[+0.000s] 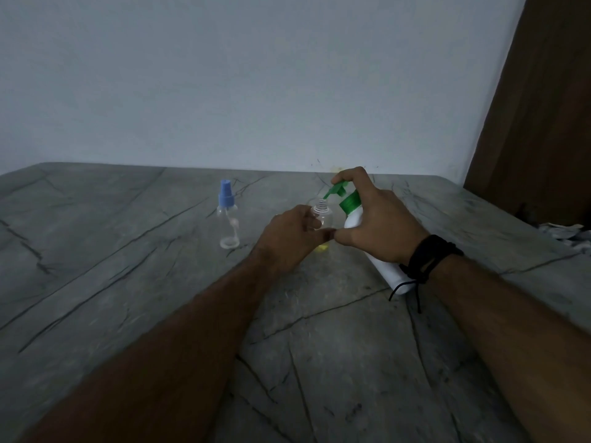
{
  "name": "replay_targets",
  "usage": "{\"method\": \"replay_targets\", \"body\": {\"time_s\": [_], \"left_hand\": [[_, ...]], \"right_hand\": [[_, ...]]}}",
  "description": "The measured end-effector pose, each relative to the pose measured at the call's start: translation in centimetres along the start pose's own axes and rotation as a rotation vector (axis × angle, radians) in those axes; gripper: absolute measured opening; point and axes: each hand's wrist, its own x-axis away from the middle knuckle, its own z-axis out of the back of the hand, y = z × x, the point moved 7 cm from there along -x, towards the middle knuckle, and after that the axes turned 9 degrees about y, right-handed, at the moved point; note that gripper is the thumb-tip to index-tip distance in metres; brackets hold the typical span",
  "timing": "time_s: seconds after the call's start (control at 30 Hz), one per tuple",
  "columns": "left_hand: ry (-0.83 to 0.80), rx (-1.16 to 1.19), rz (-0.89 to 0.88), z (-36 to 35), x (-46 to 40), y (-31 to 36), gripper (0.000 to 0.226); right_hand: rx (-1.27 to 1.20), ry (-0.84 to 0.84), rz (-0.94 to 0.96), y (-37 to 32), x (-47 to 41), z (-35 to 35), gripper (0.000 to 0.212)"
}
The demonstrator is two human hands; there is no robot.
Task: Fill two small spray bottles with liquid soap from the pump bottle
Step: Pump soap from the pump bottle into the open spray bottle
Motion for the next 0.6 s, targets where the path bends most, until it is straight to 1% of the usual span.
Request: {"method": "replay_targets", "body": {"time_s": [0.13,0.3,0.5,0.6], "left_hand": [[0.002,0.013,0.005,0.10,0.10,0.17,0.055],[0.002,0.014,0.007,0.23,0.18,0.29,0.054],[-0.002,0.002,0.002,0.06,0.06,0.22,0.054],[-0.003,0.008,0.008,0.06,0.07,0.19,0.054]], "right_hand": [[0.004,0.008,0.017,-0.15,0.06,0.13,0.076],[0.008,-0.001,0.000,0.01,-0.10,0.01,0.072],[0.009,0.019,0.010,-0.02,0.01,0.19,0.076],[0.008,0.015,0.004,-0.02,-0.02,0.26,0.073]]}}
